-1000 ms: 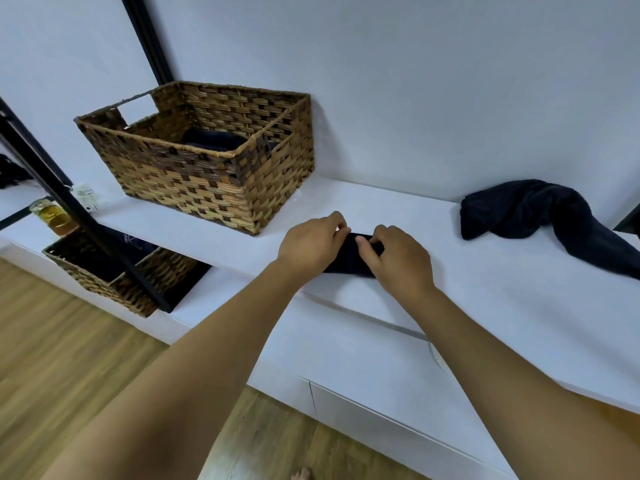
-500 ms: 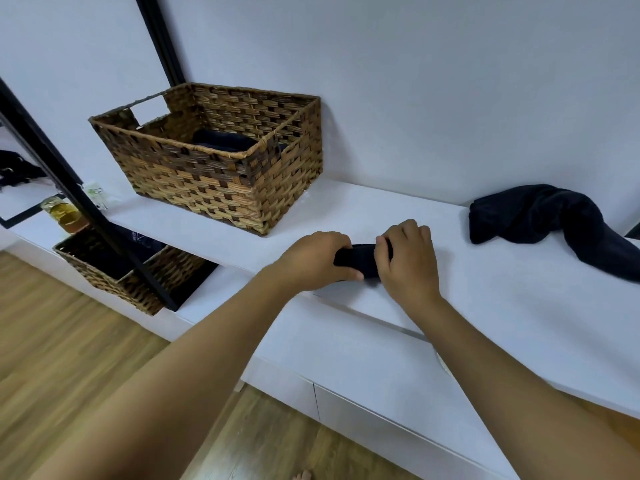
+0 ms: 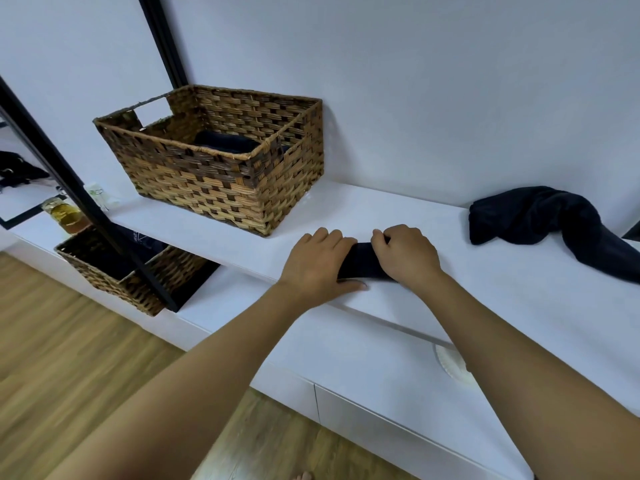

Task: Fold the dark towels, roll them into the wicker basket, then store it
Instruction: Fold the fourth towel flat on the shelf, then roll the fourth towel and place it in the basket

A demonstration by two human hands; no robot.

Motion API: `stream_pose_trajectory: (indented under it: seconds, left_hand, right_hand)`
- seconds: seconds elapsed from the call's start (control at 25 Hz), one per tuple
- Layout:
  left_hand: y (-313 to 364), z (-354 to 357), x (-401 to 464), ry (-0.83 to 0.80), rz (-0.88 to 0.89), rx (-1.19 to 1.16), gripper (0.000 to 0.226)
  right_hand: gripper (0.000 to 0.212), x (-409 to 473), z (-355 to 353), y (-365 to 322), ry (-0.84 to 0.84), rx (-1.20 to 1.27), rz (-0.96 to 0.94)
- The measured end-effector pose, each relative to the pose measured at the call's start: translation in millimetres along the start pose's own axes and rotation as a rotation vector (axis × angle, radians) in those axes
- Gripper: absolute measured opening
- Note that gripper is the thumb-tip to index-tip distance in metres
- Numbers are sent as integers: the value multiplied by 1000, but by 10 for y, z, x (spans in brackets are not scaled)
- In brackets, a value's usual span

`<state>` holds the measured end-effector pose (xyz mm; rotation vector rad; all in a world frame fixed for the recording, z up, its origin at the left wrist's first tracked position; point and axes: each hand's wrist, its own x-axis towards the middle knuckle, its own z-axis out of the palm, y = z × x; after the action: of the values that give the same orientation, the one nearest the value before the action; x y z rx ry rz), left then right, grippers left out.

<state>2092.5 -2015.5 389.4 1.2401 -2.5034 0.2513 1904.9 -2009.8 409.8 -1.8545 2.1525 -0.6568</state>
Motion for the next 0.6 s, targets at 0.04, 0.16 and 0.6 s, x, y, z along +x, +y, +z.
stream_pose_trajectory:
  seconds: [0.04, 0.16, 0.6]
  left_hand:
    - [15, -34, 15, -52, -26, 25, 65]
    - [59, -250, 131, -285, -148, -117, 52]
    - [-90, -270, 91, -348, -51, -215, 64]
  right_hand:
    - [49, 13, -13, -8, -25, 34, 19]
    - [44, -72, 20, 13, -6, 63, -16]
    - [54, -369, -131, 316, -129, -177, -500]
